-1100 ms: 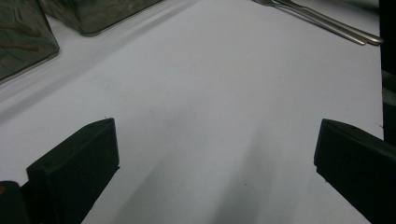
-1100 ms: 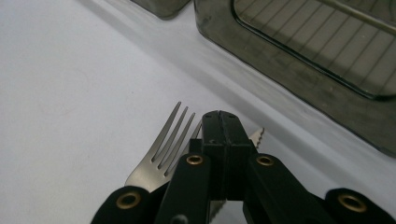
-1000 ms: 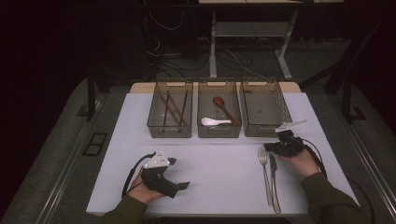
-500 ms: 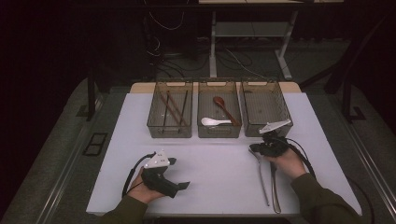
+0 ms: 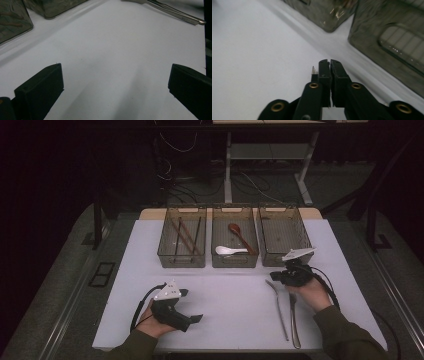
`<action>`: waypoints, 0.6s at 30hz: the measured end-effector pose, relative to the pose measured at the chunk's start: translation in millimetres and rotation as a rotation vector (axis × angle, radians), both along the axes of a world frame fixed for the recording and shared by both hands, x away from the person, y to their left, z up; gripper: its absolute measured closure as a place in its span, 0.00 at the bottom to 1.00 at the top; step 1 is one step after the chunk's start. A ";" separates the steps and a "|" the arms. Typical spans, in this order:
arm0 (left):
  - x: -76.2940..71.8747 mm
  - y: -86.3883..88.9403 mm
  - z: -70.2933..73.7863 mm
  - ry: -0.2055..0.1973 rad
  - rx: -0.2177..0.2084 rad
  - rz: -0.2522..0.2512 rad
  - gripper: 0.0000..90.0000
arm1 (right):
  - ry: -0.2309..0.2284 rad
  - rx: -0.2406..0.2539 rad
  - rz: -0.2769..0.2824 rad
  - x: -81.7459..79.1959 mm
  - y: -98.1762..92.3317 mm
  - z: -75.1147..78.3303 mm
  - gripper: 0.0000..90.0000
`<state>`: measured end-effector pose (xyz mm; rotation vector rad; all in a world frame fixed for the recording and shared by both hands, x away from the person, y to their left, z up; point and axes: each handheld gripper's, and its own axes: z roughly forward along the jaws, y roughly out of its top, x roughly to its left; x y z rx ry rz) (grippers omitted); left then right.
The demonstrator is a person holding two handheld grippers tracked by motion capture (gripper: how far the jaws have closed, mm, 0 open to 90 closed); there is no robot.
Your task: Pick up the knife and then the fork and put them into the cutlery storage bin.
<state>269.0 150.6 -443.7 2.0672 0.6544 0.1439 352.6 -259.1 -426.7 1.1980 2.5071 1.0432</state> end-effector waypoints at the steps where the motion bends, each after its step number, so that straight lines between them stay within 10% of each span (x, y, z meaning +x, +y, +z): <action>1: 0.1 0.0 0.0 -0.001 0.000 -0.001 0.00 | 0.002 0.011 -0.010 -1.5 -2.6 3.2 0.93; 9: 0.0 -1.3 0.2 -0.001 0.000 -0.002 0.00 | 0.022 0.008 0.016 -16.9 -1.8 8.7 0.77; 18: 0.2 -0.6 0.3 -0.002 0.002 -0.003 0.00 | 0.084 -0.073 0.031 -18.2 7.5 -1.8 0.80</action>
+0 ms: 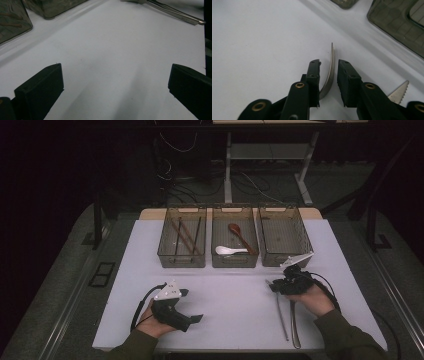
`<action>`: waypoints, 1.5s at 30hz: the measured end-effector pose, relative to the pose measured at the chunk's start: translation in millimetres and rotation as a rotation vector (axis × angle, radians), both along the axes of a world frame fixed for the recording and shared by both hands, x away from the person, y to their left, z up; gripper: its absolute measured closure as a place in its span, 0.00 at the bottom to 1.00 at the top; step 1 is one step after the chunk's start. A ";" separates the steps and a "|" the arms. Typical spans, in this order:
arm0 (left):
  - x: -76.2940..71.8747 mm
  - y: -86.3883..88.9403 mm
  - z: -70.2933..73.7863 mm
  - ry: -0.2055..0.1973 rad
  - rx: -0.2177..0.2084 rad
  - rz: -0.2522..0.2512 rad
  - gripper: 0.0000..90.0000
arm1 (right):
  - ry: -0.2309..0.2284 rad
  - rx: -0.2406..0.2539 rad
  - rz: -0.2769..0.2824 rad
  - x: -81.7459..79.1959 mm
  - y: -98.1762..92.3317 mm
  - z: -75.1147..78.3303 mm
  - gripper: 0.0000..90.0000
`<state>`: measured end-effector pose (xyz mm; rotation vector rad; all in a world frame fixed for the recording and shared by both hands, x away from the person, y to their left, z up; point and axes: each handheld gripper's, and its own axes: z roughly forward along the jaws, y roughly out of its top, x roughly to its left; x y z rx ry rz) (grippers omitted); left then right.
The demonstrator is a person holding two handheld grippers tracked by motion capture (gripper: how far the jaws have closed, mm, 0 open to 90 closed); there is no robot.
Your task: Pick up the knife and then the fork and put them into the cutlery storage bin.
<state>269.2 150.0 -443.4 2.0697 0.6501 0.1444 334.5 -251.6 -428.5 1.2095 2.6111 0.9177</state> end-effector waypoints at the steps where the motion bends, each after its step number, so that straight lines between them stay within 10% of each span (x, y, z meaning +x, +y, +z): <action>1: 0.0 0.0 0.0 0.000 0.001 -0.001 0.00 | 0.002 -0.008 -0.003 0.2 0.2 -0.7 0.81; 14: 0.1 -0.3 -0.4 0.001 0.000 -0.001 0.00 | 0.041 -0.043 -0.010 3.5 -0.6 -6.5 0.92; 23: 0.1 -0.4 -0.5 0.001 0.000 -0.002 0.00 | 0.070 0.037 -0.018 8.2 -5.1 -7.8 0.95; 45: 0.3 -0.4 -0.9 0.005 0.000 0.004 0.00 | -0.084 0.188 -0.040 24.9 -20.0 31.9 0.98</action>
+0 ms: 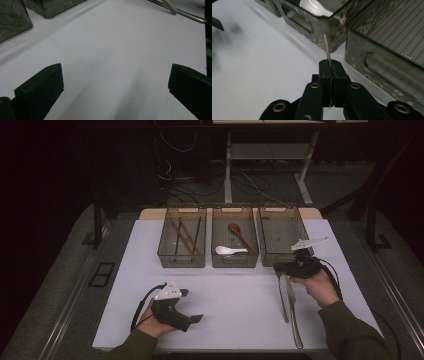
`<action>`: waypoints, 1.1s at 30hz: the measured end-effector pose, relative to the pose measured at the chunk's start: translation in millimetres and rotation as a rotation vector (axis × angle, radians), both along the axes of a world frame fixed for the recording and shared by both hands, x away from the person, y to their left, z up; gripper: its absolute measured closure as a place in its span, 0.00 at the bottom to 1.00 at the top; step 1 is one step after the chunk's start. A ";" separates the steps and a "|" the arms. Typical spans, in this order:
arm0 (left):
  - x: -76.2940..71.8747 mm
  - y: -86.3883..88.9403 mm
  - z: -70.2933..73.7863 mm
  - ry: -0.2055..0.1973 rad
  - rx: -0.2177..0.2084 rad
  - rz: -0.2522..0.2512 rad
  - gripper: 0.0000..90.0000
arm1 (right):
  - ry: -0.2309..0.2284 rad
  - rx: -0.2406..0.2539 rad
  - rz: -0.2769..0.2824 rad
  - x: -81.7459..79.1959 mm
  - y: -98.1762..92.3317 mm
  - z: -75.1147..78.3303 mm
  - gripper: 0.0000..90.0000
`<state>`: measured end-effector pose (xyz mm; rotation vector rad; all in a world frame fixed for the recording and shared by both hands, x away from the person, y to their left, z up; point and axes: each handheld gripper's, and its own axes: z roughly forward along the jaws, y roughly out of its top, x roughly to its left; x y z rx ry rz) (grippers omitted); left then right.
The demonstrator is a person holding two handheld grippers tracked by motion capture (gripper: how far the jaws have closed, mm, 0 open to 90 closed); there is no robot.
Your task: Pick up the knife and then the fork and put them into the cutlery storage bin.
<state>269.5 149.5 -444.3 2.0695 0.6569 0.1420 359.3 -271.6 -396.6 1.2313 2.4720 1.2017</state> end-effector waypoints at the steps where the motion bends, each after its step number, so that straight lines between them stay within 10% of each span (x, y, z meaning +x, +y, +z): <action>1: 0.0 0.0 0.0 0.000 -0.001 0.001 0.00 | -0.003 0.010 -0.007 0.8 -1.4 2.4 0.98; 17: 0.3 0.5 0.0 0.001 -0.005 0.003 0.00 | -0.122 0.007 -0.049 20.5 -19.0 50.2 0.98; 33: 0.9 0.5 -0.4 0.004 -0.006 0.003 0.00 | -0.180 -0.049 -0.222 90.6 -43.7 97.8 0.98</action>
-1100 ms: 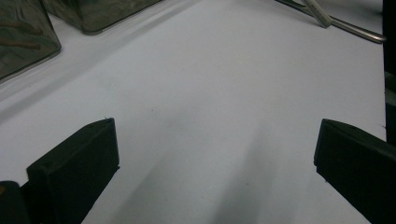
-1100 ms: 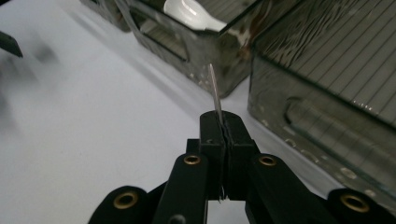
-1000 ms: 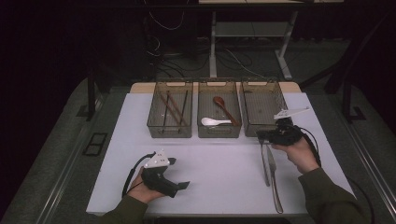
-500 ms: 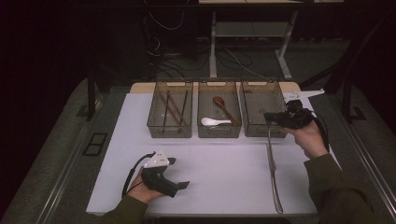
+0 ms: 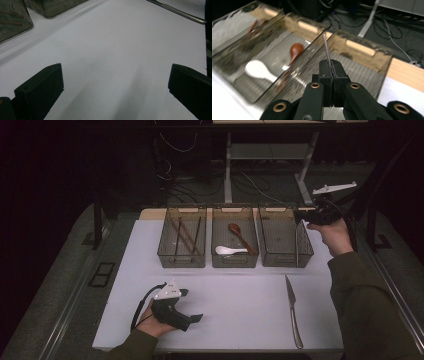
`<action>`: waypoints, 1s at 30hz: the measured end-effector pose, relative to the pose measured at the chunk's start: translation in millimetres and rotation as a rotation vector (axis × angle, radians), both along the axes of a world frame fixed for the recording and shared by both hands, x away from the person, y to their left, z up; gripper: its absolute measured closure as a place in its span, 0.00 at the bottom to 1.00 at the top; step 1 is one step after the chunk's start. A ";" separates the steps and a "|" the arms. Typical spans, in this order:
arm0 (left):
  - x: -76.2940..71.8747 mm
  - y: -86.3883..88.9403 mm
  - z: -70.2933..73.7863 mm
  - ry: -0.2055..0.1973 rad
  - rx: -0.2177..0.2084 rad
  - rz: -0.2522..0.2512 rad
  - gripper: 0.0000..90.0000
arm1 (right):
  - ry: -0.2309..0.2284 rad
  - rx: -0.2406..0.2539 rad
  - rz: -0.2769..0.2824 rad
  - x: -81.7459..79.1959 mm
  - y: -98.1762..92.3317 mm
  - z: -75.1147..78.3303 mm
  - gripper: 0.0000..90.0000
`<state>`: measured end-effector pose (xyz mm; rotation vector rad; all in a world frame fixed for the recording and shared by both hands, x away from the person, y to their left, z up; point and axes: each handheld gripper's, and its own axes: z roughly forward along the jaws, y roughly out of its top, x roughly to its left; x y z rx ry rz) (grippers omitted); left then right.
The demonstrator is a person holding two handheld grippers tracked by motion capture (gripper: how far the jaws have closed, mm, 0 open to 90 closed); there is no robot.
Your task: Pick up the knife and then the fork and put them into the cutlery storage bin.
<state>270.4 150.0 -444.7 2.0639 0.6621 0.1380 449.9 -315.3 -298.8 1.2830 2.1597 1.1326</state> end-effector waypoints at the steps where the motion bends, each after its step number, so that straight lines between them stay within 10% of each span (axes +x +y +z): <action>1: 0.0 0.1 0.1 -0.001 0.000 0.000 0.00 | 0.001 0.007 -0.015 4.7 -0.5 1.1 0.98; 13: 0.4 2.6 0.2 -0.002 -0.006 0.002 0.00 | -0.012 -0.033 -0.126 58.0 2.5 -7.7 0.98; 30: -1.1 2.4 0.4 -0.001 -0.007 0.001 0.00 | 0.163 -0.064 -0.141 72.7 -3.0 -66.1 0.92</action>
